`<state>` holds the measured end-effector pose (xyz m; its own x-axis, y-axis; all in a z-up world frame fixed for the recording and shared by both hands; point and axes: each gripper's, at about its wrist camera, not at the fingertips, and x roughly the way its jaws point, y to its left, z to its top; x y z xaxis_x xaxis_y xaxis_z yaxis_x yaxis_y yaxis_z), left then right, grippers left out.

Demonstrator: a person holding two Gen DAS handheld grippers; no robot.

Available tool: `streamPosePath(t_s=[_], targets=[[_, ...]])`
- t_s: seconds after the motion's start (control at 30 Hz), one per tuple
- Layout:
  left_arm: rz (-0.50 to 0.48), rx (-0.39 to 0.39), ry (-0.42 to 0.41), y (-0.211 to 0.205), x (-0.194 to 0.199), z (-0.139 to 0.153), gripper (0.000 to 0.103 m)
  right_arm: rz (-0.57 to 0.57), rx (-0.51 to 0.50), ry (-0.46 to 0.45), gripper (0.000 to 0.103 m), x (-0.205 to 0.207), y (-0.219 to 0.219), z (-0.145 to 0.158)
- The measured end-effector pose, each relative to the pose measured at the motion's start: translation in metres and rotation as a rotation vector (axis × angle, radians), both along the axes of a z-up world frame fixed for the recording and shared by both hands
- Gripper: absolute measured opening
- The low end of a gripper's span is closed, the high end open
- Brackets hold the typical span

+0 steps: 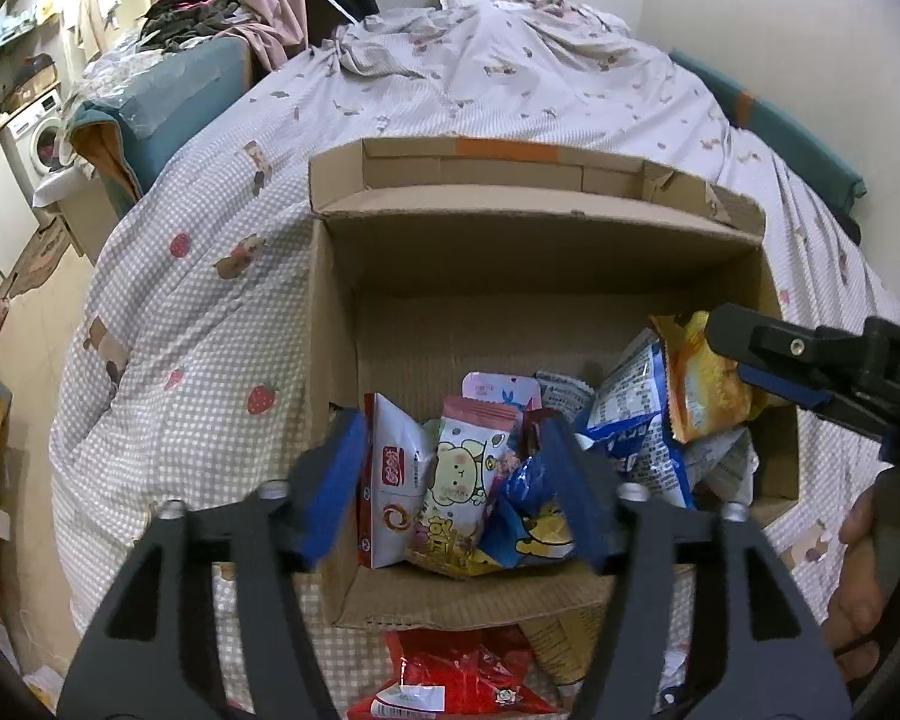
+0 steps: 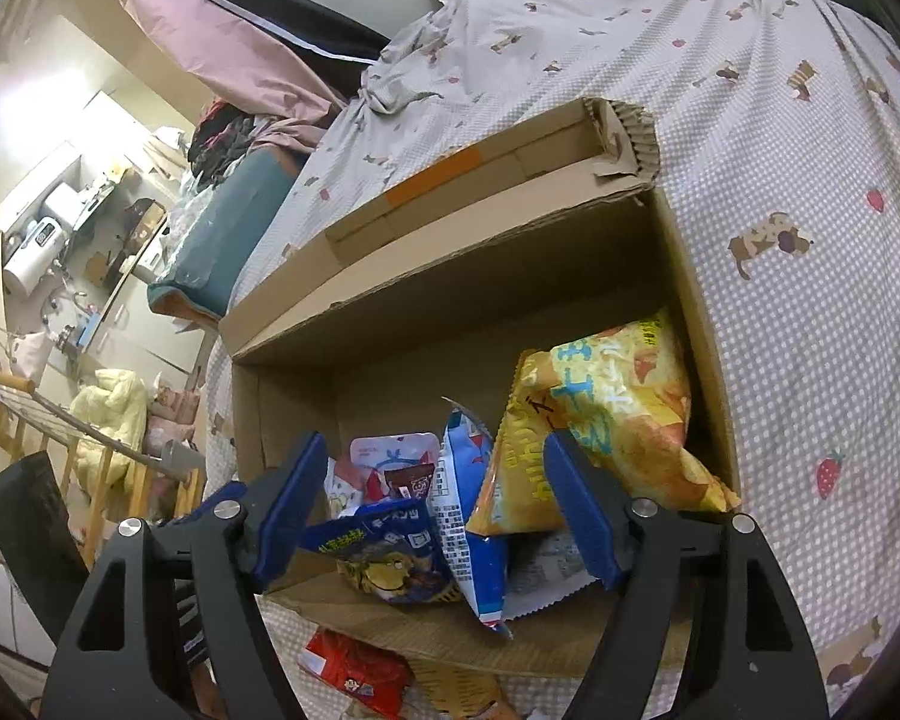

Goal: Organize snacks
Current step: 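Carry both packets into the box and open both tools, then withdraw both tools from the box toward the remaining snacks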

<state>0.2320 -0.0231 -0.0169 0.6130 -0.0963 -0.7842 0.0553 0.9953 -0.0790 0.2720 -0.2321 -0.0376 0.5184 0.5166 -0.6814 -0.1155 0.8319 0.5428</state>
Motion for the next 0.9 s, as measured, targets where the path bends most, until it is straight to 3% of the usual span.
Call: streamPosePath(t_s=[0.07, 0.47, 0.6, 0.73, 0.9], targets=[[0.005, -0.006, -0.006, 0.002, -0.001, 0.002, 0.070, -0.001, -0.003, -0.006, 0.077, -0.001, -0.001, 0.002], [0.040, -0.043, -0.033, 0.012, -0.012, 0.015, 0.070, -0.016, -0.020, -0.029, 0.078, -0.012, -0.006, 0.012], [0.045, -0.055, -0.062, 0.015, -0.023, 0.024, 0.070, -0.016, -0.032, -0.054, 0.091, -0.027, -0.007, 0.020], [0.027, -0.116, -0.059, 0.020, -0.033, 0.035, 0.070, -0.015, -0.044, -0.062, 0.092, -0.041, -0.010, 0.027], [0.052, -0.112, -0.107, 0.027, -0.053, 0.048, 0.085, 0.005, -0.063, -0.068, 0.092, -0.060, -0.012, 0.032]])
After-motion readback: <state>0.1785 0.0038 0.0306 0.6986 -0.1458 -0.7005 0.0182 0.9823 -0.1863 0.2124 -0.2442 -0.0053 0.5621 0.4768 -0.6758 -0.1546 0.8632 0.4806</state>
